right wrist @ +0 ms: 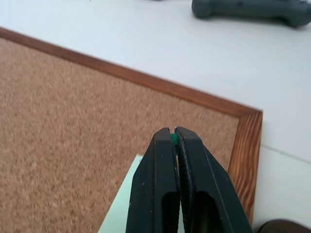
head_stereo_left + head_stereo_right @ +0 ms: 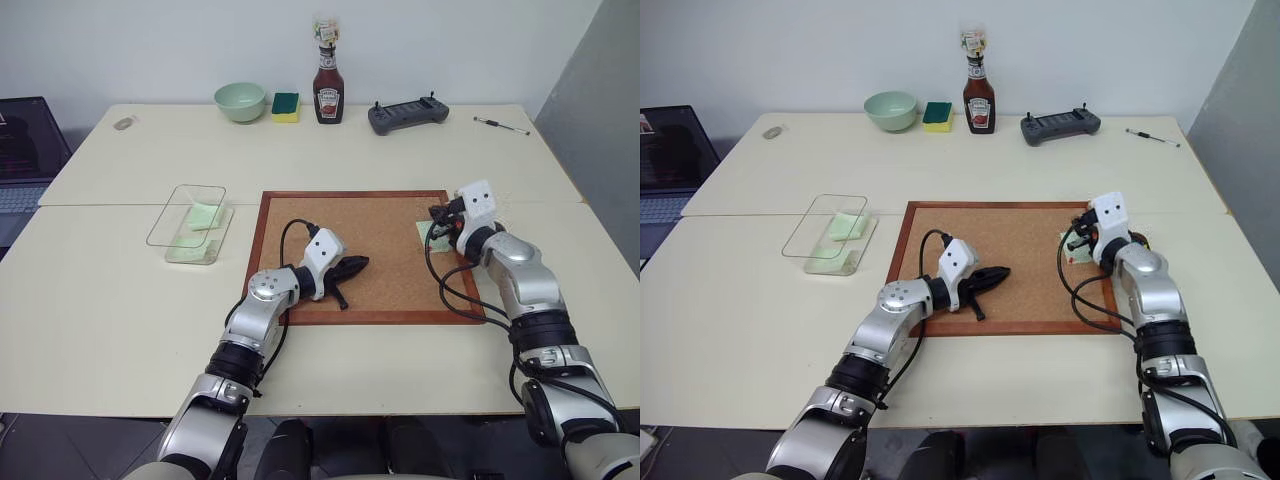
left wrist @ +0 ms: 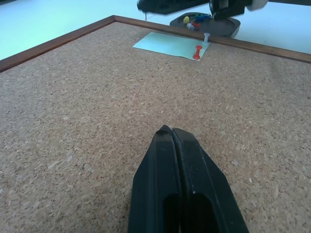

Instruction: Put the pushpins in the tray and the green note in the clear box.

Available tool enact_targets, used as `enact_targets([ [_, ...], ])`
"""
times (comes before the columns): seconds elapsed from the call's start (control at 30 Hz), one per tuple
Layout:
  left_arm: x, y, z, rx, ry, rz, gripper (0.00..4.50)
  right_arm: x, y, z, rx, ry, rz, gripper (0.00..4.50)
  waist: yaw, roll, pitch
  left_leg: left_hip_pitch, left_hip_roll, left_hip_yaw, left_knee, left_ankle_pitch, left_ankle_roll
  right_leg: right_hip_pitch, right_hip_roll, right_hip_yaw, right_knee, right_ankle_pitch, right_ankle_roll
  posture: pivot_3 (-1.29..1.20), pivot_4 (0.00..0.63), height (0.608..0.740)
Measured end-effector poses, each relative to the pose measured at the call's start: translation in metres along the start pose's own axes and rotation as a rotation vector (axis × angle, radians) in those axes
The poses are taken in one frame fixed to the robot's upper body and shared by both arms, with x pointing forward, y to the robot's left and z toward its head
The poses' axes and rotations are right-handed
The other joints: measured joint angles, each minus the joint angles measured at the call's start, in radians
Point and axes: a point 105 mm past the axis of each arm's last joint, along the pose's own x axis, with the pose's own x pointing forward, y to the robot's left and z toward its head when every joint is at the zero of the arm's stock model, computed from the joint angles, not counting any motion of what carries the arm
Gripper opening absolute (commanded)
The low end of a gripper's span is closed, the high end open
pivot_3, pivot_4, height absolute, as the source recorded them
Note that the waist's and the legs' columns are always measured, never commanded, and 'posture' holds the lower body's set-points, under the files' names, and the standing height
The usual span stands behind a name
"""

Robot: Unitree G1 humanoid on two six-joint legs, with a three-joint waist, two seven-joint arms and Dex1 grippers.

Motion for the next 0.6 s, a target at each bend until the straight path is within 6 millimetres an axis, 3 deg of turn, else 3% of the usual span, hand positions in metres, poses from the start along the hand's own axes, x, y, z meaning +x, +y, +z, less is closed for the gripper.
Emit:
enact_targets([
  [0.33,0.000,-0.004,0.000,0.012,0.006,-0.013,0.00,-0.010,-0.007,0.008,-0.010,-0.028,-0.024,0.07,0.001,0.000,0.000,0.000,0.000,0.000,0.000,0.000,0.000,0.000,0.000,0.000,0.000,0.000,0.000,0.00,0.150,0.740],
  [0.43,0.001,-0.006,0.000,0.019,0.005,-0.021,0.00,-0.029,-0.020,0.006,-0.046,-0.017,-0.057,0.07,0.006,0.000,0.000,-0.001,-0.001,-0.001,0.000,0.000,0.000,0.000,-0.001,-0.001,-0.001,0.000,0.000,0.00,0.150,0.740],
  [0.6,-0.002,-0.006,-0.002,0.029,0.016,-0.024,0.00,-0.069,-0.045,-0.017,-0.123,0.084,-0.131,0.07,0.004,0.001,-0.001,0.000,0.000,0.000,-0.001,0.000,0.000,0.000,0.000,0.000,-0.001,0.000,0.000,0.00,0.150,0.740],
])
